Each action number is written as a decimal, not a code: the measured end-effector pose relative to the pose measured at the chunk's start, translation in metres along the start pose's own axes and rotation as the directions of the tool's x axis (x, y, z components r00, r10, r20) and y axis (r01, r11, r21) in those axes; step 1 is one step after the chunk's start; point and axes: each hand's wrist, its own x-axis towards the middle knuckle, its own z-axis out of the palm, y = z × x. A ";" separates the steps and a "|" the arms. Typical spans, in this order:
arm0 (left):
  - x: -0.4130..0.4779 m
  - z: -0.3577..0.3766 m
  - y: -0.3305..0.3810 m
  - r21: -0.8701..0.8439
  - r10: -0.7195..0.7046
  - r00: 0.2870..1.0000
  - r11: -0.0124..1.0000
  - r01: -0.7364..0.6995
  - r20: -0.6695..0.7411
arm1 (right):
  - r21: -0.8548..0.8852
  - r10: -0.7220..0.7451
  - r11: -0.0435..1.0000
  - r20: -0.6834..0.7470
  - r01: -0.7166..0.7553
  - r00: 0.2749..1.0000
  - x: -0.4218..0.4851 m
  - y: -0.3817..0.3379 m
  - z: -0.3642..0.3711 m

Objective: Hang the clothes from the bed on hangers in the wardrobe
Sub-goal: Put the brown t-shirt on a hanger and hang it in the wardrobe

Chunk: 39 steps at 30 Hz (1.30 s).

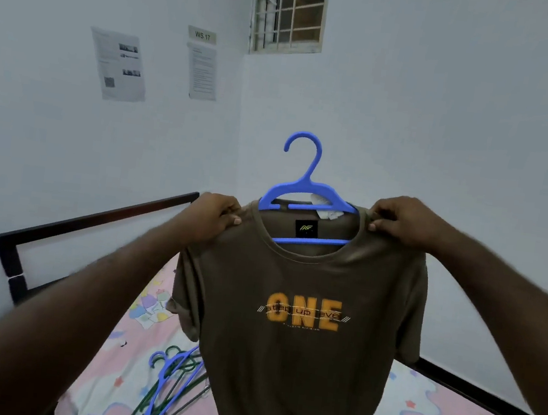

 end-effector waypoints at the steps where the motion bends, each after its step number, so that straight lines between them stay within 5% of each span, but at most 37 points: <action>1: 0.003 0.000 0.000 0.040 -0.003 0.998 0.999 0.001 0.060 | -0.102 0.019 0.995 0.104 -0.009 0.994 0.003 -0.001 0.000; 4: 0.015 0.012 0.000 0.167 -0.033 0.979 0.986 -0.001 0.199 | -0.297 0.113 0.955 0.291 -0.023 0.950 0.013 0.004 0.008; 8: 0.042 0.015 0.005 0.208 -0.080 0.985 0.977 0.048 0.151 | -0.359 0.134 0.931 0.157 -0.070 0.978 0.031 0.004 0.000; 15: 0.010 0.043 0.004 -0.038 -0.143 0.984 0.990 0.139 -0.105 | -0.018 0.191 0.980 -0.207 -0.199 0.959 -0.002 0.021 0.037; 17: -0.050 0.089 -0.001 -0.111 -0.143 0.985 0.985 0.132 -0.097 | 0.045 0.250 0.968 -0.174 -0.246 0.952 -0.049 0.035 0.111; 19: -0.133 0.153 -0.007 -0.181 -0.208 0.972 0.957 0.225 0.109 | 0.171 0.353 0.917 0.070 -0.360 0.933 -0.122 0.045 0.206; 21: -0.222 0.216 -0.021 -0.192 -0.300 0.874 0.899 0.393 0.382 | 0.277 0.409 0.834 0.272 -0.477 0.871 -0.202 0.064 0.303; 23: -0.300 0.277 -0.049 -0.085 -0.389 0.723 0.848 0.523 0.571 | 0.130 0.362 0.881 0.436 -0.456 0.824 -0.271 0.069 0.370; 26: -0.370 0.318 -0.052 0.089 -0.468 0.529 0.803 0.590 0.708 | 0.083 0.293 0.912 0.553 -0.402 0.780 -0.337 0.038 0.382; 29: -0.390 0.315 -0.025 0.121 -0.433 0.491 0.830 0.544 0.756 | 0.153 0.216 0.917 0.588 -0.370 0.779 -0.365 0.028 0.383; 35: -0.363 0.318 -0.018 0.125 -0.337 0.513 0.907 0.403 0.790 | 0.130 0.108 0.967 0.568 -0.218 0.816 -0.376 0.080 0.414; 37: -0.314 0.304 -0.019 0.093 -0.341 0.605 0.911 0.402 0.720 | 0.125 0.137 0.967 0.486 -0.224 0.863 -0.321 0.084 0.385; 39: -0.255 0.282 -0.015 0.002 -0.368 0.787 0.906 0.422 0.495 | 0.152 0.178 0.959 0.327 -0.238 0.928 -0.253 0.081 0.342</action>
